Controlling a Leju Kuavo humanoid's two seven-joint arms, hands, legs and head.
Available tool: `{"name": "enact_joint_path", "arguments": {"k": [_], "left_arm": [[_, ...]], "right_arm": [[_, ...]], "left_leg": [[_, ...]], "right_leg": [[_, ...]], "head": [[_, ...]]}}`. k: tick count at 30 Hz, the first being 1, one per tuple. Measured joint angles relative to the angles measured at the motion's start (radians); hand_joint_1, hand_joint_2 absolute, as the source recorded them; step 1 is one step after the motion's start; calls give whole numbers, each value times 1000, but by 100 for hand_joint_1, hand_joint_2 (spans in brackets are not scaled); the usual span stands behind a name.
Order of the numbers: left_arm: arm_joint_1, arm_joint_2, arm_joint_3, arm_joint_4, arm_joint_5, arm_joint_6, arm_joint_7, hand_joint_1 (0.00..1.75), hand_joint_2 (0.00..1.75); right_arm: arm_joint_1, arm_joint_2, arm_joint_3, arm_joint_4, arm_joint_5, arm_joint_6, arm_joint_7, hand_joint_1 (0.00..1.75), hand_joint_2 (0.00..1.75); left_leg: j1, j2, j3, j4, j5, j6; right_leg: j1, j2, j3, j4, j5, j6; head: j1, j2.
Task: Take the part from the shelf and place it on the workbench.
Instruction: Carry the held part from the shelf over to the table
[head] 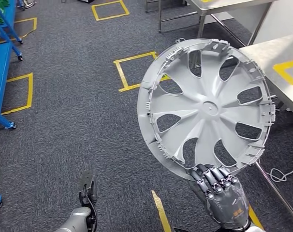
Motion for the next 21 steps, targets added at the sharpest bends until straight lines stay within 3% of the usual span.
{"name": "enact_joint_path", "arguments": {"k": [2,3,4,5,6,8,10,12,13,15,16,18,19,20,21], "left_arm": [[73,12,-18,1,-39,-32,-75,0,0],[115,20,-27,3,-50,-36,-97,0,0],[156,27,-32,5,-54,-37,-101,0,0],[191,35,-35,7,-57,-39,-100,0,0],[218,42,-36,9,-58,-41,-100,0,0],[239,56,-39,11,-62,-48,-99,0,0],[240,66,-42,11,-66,-51,-92,0,0],[238,70,-47,11,-69,-53,-86,0,0],[238,70,-49,11,-69,-54,-83,0,0],[239,70,-52,11,-70,-56,-80,0,0],[241,70,-53,11,-70,-57,-78,0,0],[247,72,-54,12,-69,-58,-76,0,0],[249,72,-54,12,-69,-58,-75,0,0],[249,72,-55,12,-70,-59,-75,0,0],[249,72,-55,12,-70,-60,-74,0,0]], "right_arm": [[141,41,-84,-77,27,-1,-44,175,175],[209,64,-130,-117,34,-1,-58,175,175],[262,82,-167,-148,37,-2,-59,175,175],[304,96,-198,-174,39,-2,-56,175,175],[342,107,-221,-198,39,-2,-52,175,175],[398,125,-257,-232,39,-2,-46,175,175],[431,139,-279,-251,39,-2,-45,175,175],[456,149,-295,-271,40,-2,-45,175,175],[467,152,-303,-281,41,-2,-45,175,175],[479,156,-315,-295,41,-2,-45,175,175],[484,157,-320,-299,41,-2,-44,175,175],[493,160,-327,-307,41,-2,-44,175,175],[500,161,-330,-310,41,-2,-44,175,175],[506,162,-333,-313,41,-2,-44,175,175],[512,164,-335,-315,41,-2,-44,175,175]], "left_leg": [[1,-39,-52,133,-69,1],[0,-44,-75,186,-88,4],[-1,-47,-85,209,-86,9],[-3,-52,-81,194,-64,15],[-6,-62,-62,142,-28,22],[-12,-110,-8,4,38,39],[-18,-140,25,-70,58,51],[-19,-122,34,-85,60,52],[-17,-109,39,-95,65,52],[-11,-81,46,-115,75,52],[-11,-66,47,-118,77,52],[-10,-35,46,-118,76,52],[-9,-18,46,-117,74,51],[-6,-3,45,-116,72,47],[-2,11,46,-113,69,42]], "right_leg": [[3,21,5,0,-6,-9],[5,37,8,0,-8,-12],[7,58,9,1,-9,-14],[9,81,9,1,-9,-14],[10,102,10,1,-9,-15],[9,132,9,2,-8,-13],[6,156,5,2,-7,-6],[3,179,1,0,-3,5],[4,171,-4,4,-7,9],[9,116,-32,55,-45,15],[9,79,-56,109,-79,18],[5,43,-105,227,-141,29],[0,36,-112,255,-149,36],[-4,29,-100,246,-139,44],[-9,19,-68,199,-114,51]], "head": [[-2,0],[-3,0],[-4,0],[-5,0],[-6,0],[-5,0],[-6,0],[-7,0],[-6,0],[0,0],[3,0],[7,0],[6,0],[6,0],[6,0]]}}
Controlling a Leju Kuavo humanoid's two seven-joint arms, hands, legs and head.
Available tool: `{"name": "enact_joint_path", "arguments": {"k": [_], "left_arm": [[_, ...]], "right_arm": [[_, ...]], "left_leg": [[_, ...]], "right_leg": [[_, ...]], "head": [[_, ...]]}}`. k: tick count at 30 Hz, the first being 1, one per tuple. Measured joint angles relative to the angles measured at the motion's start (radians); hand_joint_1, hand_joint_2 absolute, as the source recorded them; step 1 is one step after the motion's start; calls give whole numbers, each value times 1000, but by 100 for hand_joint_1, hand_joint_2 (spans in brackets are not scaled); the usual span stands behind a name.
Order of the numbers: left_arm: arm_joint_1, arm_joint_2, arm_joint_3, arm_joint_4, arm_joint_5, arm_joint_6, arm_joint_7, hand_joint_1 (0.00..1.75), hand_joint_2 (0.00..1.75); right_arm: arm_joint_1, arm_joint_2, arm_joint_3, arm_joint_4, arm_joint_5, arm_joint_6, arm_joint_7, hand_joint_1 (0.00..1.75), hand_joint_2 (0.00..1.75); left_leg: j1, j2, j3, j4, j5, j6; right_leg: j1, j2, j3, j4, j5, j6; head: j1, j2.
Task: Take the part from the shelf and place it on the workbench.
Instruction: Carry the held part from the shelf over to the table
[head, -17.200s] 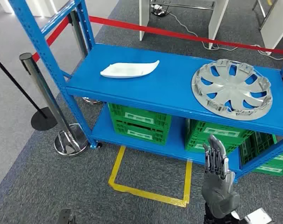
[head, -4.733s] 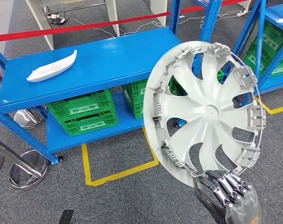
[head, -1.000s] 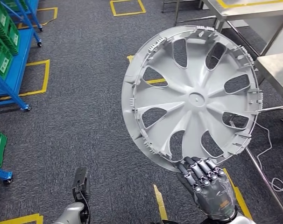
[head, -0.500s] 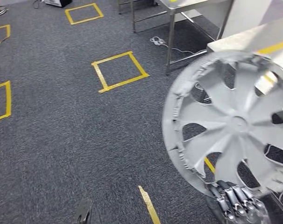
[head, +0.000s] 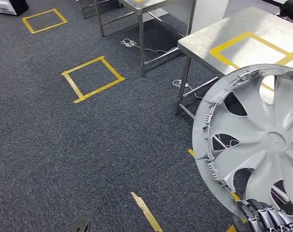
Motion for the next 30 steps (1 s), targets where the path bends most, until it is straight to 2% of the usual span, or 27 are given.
{"name": "enact_joint_path", "arguments": {"k": [1,2,3,4,6,7,9,10,11,12,13,14,15,16,18,19,20,21,22,23,24,26,27,28,29,30], "left_arm": [[-1,0,0,0,0,-1,1,0,0],[-1,0,-1,0,-1,-2,2,0,0],[-1,1,-1,0,-1,-2,2,0,0],[-2,3,-1,0,-1,-2,3,0,0],[-4,4,-1,0,-1,-1,4,0,0],[-6,4,-1,0,-1,-1,4,0,0],[-8,3,-2,0,-4,-1,5,0,0],[-7,3,-2,0,-5,-2,6,0,0],[-6,3,-2,1,-6,-2,8,0,0],[-4,3,-2,1,-7,-2,9,0,0],[-4,3,-2,1,-8,-2,10,0,0],[-4,3,-2,1,-10,-3,11,0,0],[-4,2,-2,1,-10,-4,12,0,0],[-5,2,-2,2,-11,-6,13,0,0],[-5,5,-2,2,-11,-8,14,0,0],[-6,6,-2,2,-12,-9,15,0,0],[-7,7,-2,2,-12,-9,16,0,0],[-9,6,-2,2,-13,-9,16,0,0],[-12,5,-3,2,-14,-9,17,0,0],[-14,4,-3,2,-16,-9,17,0,0],[-15,3,-3,2,-18,-10,17,0,0],[-14,2,-3,2,-21,-13,17,0,0],[-12,2,-3,2,-22,-14,17,0,0],[-10,2,-3,2,-23,-15,17,0,0],[-9,1,-3,2,-24,-15,17,0,0],[-9,1,-3,2,-24,-15,17,0,0]], "right_arm": [[5,2,-2,-2,0,0,0,175,175],[8,3,-4,-5,0,0,0,175,175],[10,5,-6,-7,0,0,0,175,175],[13,6,-8,-10,0,0,0,175,175],[18,8,-12,-14,0,0,0,175,175],[22,10,-14,-16,0,0,0,175,175],[26,13,-17,-19,0,0,1,175,175],[26,14,-18,-21,0,0,2,175,175],[26,14,-19,-22,0,0,4,175,175],[26,14,-19,-23,0,0,8,175,175],[27,14,-20,-23,0,0,12,175,175],[27,14,-20,-23,0,0,17,175,175],[28,14,-20,-23,0,0,20,175,175],[28,14,-20,-23,0,0,22,175,175],[27,14,-20,-23,0,0,26,175,175],[26,14,-20,-23,0,0,29,175,175],[26,14,-20,-23,1,0,33,175,175],[26,14,-19,-24,1,0,39,175,175],[28,13,-19,-24,1,0,45,175,175],[30,11,-19,-25,0,0,52,175,175],[30,9,-19,-26,0,0,56,175,175],[27,6,-19,-26,-1,0,56,175,175],[25,5,-19,-26,0,0,56,175,175],[24,4,-19,-26,0,0,55,175,175],[25,4,-19,-26,0,0,55,175,175],[26,4,-20,-26,0,0,55,175,175]], "left_leg": [[2,13,1,6,-4,-7],[3,24,2,14,-11,-17],[2,34,3,22,-16,-25],[0,44,4,29,-21,-32],[1,60,10,32,-24,-38],[4,52,13,35,-31,-42],[11,1,-1,79,-69,-50],[13,-30,-23,133,-102,-53],[13,-48,-53,203,-136,-52],[13,-56,-83,269,-161,-50],[12,-59,-104,313,-169,-47],[10,-61,-110,321,-156,-41],[7,-65,-98,288,-125,-33],[4,-79,-75,227,-84,-22],[-2,-135,-26,104,-27,1],[-4,-155,-12,68,-16,8],[-5,-164,-6,53,-17,12],[-6,-154,-5,45,-17,11],[-4,-142,-2,36,-14,8],[-1,-131,1,25,-11,5],[2,-120,4,15,-6,4],[3,-100,5,7,-2,3],[3,-89,4,8,-2,4],[2,-79,3,8,-2,4],[2,-70,3,8,-2,3],[3,-64,3,9,-3,1]], "right_leg": [[-5,-23,45,-69,27,9],[-7,-45,86,-131,45,13],[-7,-61,115,-174,55,9],[-7,-70,128,-194,56,2],[-4,-49,126,-192,54,-19],[-4,-39,125,-192,56,-26],[-5,-18,125,-194,59,-39],[-4,-7,124,-194,61,-44],[-3,6,123,-194,62,-47],[0,21,123,-194,62,-50],[3,36,123,-194,63,-51],[6,51,124,-194,63,-52],[8,67,125,-194,63,-52],[10,81,126,-194,64,-52],[10,109,124,-193,66,-51],[8,121,120,-193,68,-48],[5,132,116,-193,70,-43],[3,143,111,-195,74,-36],[2,144,105,-194,74,-31],[4,126,97,-187,68,-27],[6,97,84,-165,52,-22],[8,35,36,-66,-8,-14],[6,22,8,-4,-37,-8],[5,16,-11,41,-52,-4],[3,14,-14,55,-49,0],[1,11,4,29,-28,4]], "head": [[1,0],[3,0],[2,0],[2,0],[0,0],[-1,0],[-3,0],[-4,0],[-4,0],[-4,0],[-4,0],[-4,0],[-4,0],[-4,0],[-3,0],[-5,0],[-7,0],[-9,0],[-11,0],[-9,0],[-6,0],[-1,0],[0,0],[1,0],[1,0],[1,0]]}}
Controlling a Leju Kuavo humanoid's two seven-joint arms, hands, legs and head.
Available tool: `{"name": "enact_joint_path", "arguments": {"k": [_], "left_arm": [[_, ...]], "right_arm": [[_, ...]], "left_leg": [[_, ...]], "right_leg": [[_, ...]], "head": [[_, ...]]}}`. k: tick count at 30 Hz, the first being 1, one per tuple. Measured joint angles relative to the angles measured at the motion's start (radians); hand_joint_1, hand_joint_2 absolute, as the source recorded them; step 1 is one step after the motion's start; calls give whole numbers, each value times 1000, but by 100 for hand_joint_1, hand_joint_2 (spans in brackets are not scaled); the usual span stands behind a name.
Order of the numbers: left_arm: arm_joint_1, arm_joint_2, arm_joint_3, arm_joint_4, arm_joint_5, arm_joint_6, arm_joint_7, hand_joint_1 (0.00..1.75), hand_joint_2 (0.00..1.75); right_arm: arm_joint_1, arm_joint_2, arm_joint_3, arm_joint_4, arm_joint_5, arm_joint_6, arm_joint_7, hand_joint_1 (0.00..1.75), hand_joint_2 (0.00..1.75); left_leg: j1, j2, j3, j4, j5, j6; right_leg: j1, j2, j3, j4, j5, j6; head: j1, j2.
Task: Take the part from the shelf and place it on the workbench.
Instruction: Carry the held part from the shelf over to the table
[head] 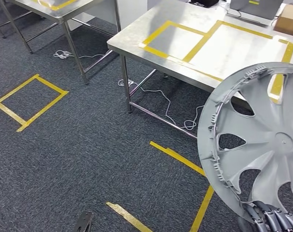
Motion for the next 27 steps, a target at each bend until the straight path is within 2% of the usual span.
{"name": "enact_joint_path", "arguments": {"k": [2,3,4,7,9,10,12,13,14,15,17,18,19,20,23,24,25,27], "left_arm": [[-1,-1,0,0,0,-2,0,0,0],[-2,-1,0,0,0,-4,0,0,0],[-2,-1,0,0,-1,-6,0,0,0],[-2,1,0,0,-2,-10,-1,0,0],[-2,2,0,0,-1,-10,-1,0,0],[-2,2,0,0,0,-10,-1,0,0],[0,2,0,0,2,-10,-1,0,0],[2,3,0,0,2,-10,-1,0,0],[3,3,0,0,3,-10,-1,0,0],[5,4,0,0,4,-10,-1,0,0],[6,5,0,0,4,-10,-1,0,0],[6,6,0,1,4,-10,-1,0,0],[7,6,0,1,4,-9,-1,0,0],[7,6,0,1,4,-9,-2,0,0],[8,7,1,2,7,-11,-6,0,0],[7,7,2,2,11,-15,-14,0,0],[4,7,3,2,14,-20,-23,0,0],[-10,6,5,2,20,-30,-37,0,0]], "right_arm": [[2,0,0,0,0,0,0,175,175],[4,0,0,0,0,0,0,175,175],[6,0,0,-1,0,0,0,175,175],[11,0,0,-5,0,1,1,175,175],[14,0,0,-7,0,2,3,175,175],[15,0,0,-8,0,2,3,175,175],[17,0,0,-9,0,2,3,175,175],[18,0,0,-9,0,2,3,175,175],[19,0,0,-9,0,2,3,175,175],[21,0,0,-9,0,3,3,175,175],[24,0,0,-11,0,3,3,175,175],[24,0,0,-12,0,4,3,175,175],[25,0,0,-13,0,4,3,175,175],[25,0,0,-14,0,4,3,175,175],[24,0,0,-16,0,4,-2,175,175],[20,0,0,-16,0,4,-10,175,175],[12,1,0,-16,-1,3,-22,175,175],[-9,3,-4,-16,-2,2,-54,175,175]], "left_leg": [[1,7,1,4,-4,-8],[-1,8,1,8,-7,-15],[-2,9,1,11,-11,-21],[-3,10,3,15,-19,-39],[0,8,-5,46,-40,-50],[1,7,-24,90,-64,-54],[2,6,-91,224,-120,-58],[2,6,-125,283,-135,-58],[2,5,-147,312,-129,-56],[1,5,-151,303,-104,-52],[-5,2,-118,191,-15,-34],[-10,1,-95,133,15,-23],[-14,0,-75,85,27,-15],[-17,0,-64,61,24,-9],[-15,0,-44,33,6,-1],[-12,-1,-33,25,4,2],[-9,-2,-24,19,2,5],[-7,-2,-12,14,-7,9]], "right_leg": [[-4,-7,77,-129,55,4],[-4,-8,111,-189,70,-1],[-3,-8,131,-225,74,-8],[1,-5,141,-238,67,-37],[0,-5,152,-240,67,-50],[-1,-5,158,-240,67,-56],[1,-5,165,-240,62,-63],[2,-3,169,-240,58,-65],[4,-1,175,-240,52,-66],[5,1,183,-240,46,-65],[7,4,201,-241,30,-62],[9,4,208,-242,21,-59],[9,5,211,-243,14,-55],[9,6,216,-245,10,-51],[9,5,235,-245,11,-36],[9,4,229,-228,4,-32],[9,3,208,-193,-11,-29],[8,2,125,-74,-53,-24]], "head": [[0,0],[0,0],[-1,0],[-5,0],[-7,0],[-9,0],[-12,0],[-12,0],[-12,0],[-12,0],[-12,0],[-10,0],[-9,0],[-7,0],[-6,0],[-4,0],[-1,0],[2,0]]}}
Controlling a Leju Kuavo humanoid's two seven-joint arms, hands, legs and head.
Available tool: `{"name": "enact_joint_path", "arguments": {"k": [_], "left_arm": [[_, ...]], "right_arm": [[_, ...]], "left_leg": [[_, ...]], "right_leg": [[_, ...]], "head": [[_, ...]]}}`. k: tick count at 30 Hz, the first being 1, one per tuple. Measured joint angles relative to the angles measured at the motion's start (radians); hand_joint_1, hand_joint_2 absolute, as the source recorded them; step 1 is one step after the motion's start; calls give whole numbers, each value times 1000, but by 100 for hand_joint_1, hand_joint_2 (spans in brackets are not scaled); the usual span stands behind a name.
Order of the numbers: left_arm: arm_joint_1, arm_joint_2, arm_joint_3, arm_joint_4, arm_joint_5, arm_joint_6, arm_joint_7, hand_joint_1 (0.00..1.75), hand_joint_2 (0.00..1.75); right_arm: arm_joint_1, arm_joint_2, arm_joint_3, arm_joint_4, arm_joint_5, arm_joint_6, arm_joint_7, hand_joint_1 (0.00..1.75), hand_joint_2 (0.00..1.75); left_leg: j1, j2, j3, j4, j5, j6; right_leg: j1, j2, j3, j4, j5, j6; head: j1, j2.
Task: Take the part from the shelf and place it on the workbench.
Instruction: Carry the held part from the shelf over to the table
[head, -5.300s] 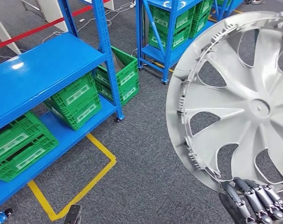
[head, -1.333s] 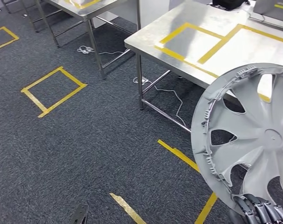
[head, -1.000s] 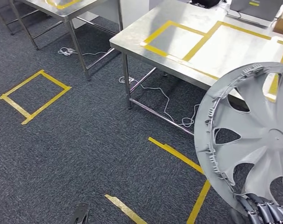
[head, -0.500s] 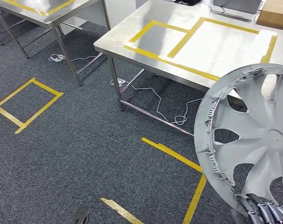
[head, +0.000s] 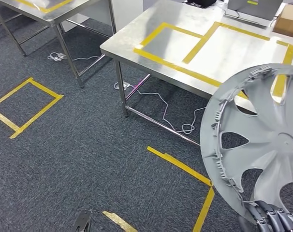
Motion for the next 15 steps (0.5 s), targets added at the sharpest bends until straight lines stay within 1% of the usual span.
{"name": "enact_joint_path", "arguments": {"k": [1,2,3,4,6,7,8,10,11,12,13,14,15], "left_arm": [[-8,-1,1,0,1,-2,0,0,0],[-14,-1,2,0,1,-3,1,0,0],[-18,-2,3,0,1,-3,3,0,0],[-20,-2,4,0,1,-4,4,0,0],[-20,-1,5,0,1,-4,3,0,0],[-21,-1,6,0,0,-4,2,0,0],[-23,0,6,0,0,-4,0,0,0],[-26,0,8,0,-2,-4,-3,0,0],[-28,0,10,0,-4,-4,-5,0,0],[-30,-1,11,0,-6,-5,-6,0,0],[-31,-1,13,0,-7,-7,-7,0,0],[-32,-2,13,0,-9,-8,-8,0,0],[-31,-2,14,0,-10,-10,-8,0,0]], "right_arm": [[-9,2,-2,0,0,0,-12,175,175],[-16,3,-3,0,0,-1,-20,175,175],[-21,5,-4,0,0,-1,-25,175,175],[-25,7,-5,0,0,-1,-29,175,175],[-28,12,-5,1,0,-1,-35,175,175],[-30,15,-6,1,0,-1,-37,175,175],[-31,19,-6,2,0,-1,-39,175,175],[-33,27,-7,3,1,-1,-44,175,175],[-31,32,-8,3,1,-1,-47,175,175],[-31,38,-9,3,1,-2,-50,175,175],[-31,43,-10,3,1,-2,-53,175,175],[-31,48,-10,3,1,-2,-55,175,175],[-32,52,-10,3,1,-2,-54,175,175]], "left_leg": [[0,0,5,0,-6,0],[1,0,13,0,-14,-1],[2,0,26,0,-24,-3],[4,0,41,0,-35,-6],[7,0,75,2,-61,-17],[7,0,85,4,-73,-24],[6,1,92,5,-83,-31],[5,3,99,7,-93,-41],[6,4,98,18,-92,-45],[7,4,89,44,-85,-49],[8,3,66,88,-79,-53],[9,3,28,152,-82,-58],[9,3,-19,219,-100,-62]], "right_leg": [[0,0,-45,56,-18,2],[-1,0,-82,91,-24,5],[-3,-1,-102,93,-12,8],[-5,-2,-106,63,21,11],[-10,-7,-92,-42,115,18],[-10,-10,-85,-83,142,15],[-9,-11,-79,-106,158,8],[-4,-8,-70,-115,152,-13],[-5,-6,-61,-116,153,-20],[-6,-5,-52,-118,147,-26],[-7,-5,-41,-121,143,-31],[-8,-5,-30,-123,136,-36],[-7,-4,-21,-124,128,-40]], "head": [[0,0],[0,0],[0,0],[1,0],[1,0],[2,0],[2,0],[0,0],[-1,0],[-2,0],[-3,0],[-3,0],[-4,0]]}}
